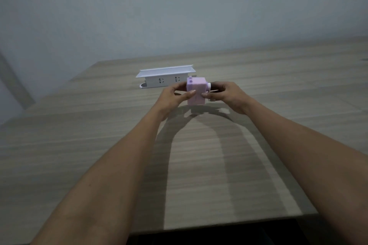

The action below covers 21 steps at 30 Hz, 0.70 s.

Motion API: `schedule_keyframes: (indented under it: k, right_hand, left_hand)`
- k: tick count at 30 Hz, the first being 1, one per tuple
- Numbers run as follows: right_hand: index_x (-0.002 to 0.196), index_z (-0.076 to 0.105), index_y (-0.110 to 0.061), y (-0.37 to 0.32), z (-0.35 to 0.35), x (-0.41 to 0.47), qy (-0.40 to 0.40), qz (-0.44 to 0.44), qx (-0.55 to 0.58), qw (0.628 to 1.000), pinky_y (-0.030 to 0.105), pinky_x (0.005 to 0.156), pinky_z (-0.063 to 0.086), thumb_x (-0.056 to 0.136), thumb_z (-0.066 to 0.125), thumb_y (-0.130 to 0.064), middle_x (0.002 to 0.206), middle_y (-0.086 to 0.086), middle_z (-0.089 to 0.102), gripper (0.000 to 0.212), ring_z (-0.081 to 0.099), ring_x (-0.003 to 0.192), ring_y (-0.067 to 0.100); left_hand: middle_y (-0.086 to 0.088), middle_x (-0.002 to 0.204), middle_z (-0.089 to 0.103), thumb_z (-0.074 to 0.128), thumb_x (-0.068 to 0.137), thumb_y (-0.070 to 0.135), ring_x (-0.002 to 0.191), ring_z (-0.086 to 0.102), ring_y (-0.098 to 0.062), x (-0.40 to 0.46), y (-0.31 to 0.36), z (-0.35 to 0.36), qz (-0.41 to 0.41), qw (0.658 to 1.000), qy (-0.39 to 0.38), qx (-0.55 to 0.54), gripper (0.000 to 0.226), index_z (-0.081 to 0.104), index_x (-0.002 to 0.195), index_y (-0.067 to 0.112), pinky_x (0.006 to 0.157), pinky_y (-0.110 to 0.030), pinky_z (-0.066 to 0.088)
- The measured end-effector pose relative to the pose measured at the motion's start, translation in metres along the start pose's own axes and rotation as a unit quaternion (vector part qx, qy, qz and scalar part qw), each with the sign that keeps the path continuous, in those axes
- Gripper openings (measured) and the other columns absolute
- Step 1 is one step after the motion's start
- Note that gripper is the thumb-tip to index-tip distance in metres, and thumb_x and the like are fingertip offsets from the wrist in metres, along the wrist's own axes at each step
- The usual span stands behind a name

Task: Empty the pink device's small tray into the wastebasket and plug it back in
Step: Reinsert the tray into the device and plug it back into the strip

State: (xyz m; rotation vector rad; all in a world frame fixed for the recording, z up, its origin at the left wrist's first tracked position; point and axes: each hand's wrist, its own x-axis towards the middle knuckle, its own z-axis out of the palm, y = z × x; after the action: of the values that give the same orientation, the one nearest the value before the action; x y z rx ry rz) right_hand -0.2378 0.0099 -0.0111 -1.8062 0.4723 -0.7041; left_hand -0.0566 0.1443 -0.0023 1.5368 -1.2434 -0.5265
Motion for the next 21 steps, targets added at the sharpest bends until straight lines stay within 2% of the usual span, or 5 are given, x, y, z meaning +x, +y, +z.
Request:
schedule_keyframes:
  k: [3, 9, 14, 18, 21]
  right_hand:
    - [0.126, 0.071, -0.007, 0.005, -0.013, 0.026, 0.008, -0.014, -0.006, 1.000, 0.023, 0.079, 0.048, 0.086, 0.077, -0.013, 0.107, 0.006, 0.074, 0.040, 0.062, 0.089, 0.010]
    - [0.129, 0.069, -0.007, 0.025, -0.039, 0.082, 0.019, -0.029, -0.009, 0.999, 0.018, 0.083, 0.052, 0.088, 0.076, -0.011, 0.114, 0.004, 0.076, 0.042, 0.070, 0.095, 0.003]
    - [0.129, 0.069, -0.006, 0.052, -0.050, 0.120, 0.031, -0.014, -0.003, 0.999, 0.027, 0.092, 0.056, 0.085, 0.077, -0.009, 0.115, 0.005, 0.076, 0.045, 0.072, 0.100, 0.010]
    - [0.130, 0.066, -0.001, 0.074, -0.048, 0.129, 0.035, -0.001, 0.000, 0.999, 0.019, 0.075, 0.057, 0.088, 0.072, -0.001, 0.111, 0.013, 0.074, 0.042, 0.074, 0.084, 0.005]
    - [0.131, 0.065, 0.000, 0.079, -0.051, 0.135, 0.032, 0.010, 0.001, 0.999, 0.017, 0.073, 0.057, 0.089, 0.072, -0.002, 0.111, 0.015, 0.074, 0.043, 0.073, 0.082, 0.004]
  left_hand:
    - [-0.002, 0.125, 0.072, 0.077, 0.088, 0.028, 0.107, 0.067, -0.013, 0.037, -0.002, 0.001, 0.002, 1.000, -0.003, 0.001, 0.052, 0.065, 0.136, 0.014, 0.087, -0.020, 0.052]
    - [-0.006, 0.130, 0.069, 0.078, 0.086, 0.031, 0.117, 0.064, -0.023, 0.107, -0.018, 0.009, -0.011, 1.000, 0.008, 0.005, 0.058, 0.062, 0.138, 0.013, 0.097, -0.031, 0.051]
    - [-0.007, 0.134, 0.065, 0.076, 0.088, 0.024, 0.118, 0.060, -0.022, 0.143, -0.039, 0.020, -0.032, 0.999, 0.013, -0.008, 0.056, 0.059, 0.140, 0.009, 0.101, -0.038, 0.052]
    - [-0.009, 0.132, 0.065, 0.075, 0.089, 0.020, 0.110, 0.062, -0.021, 0.155, -0.063, 0.030, -0.041, 0.999, 0.006, -0.022, 0.054, 0.059, 0.140, 0.007, 0.086, -0.027, 0.056]
    - [-0.007, 0.129, 0.065, 0.074, 0.090, 0.019, 0.109, 0.063, -0.019, 0.159, -0.072, 0.033, -0.042, 0.999, 0.011, -0.028, 0.054, 0.059, 0.140, 0.007, 0.095, -0.030, 0.055]
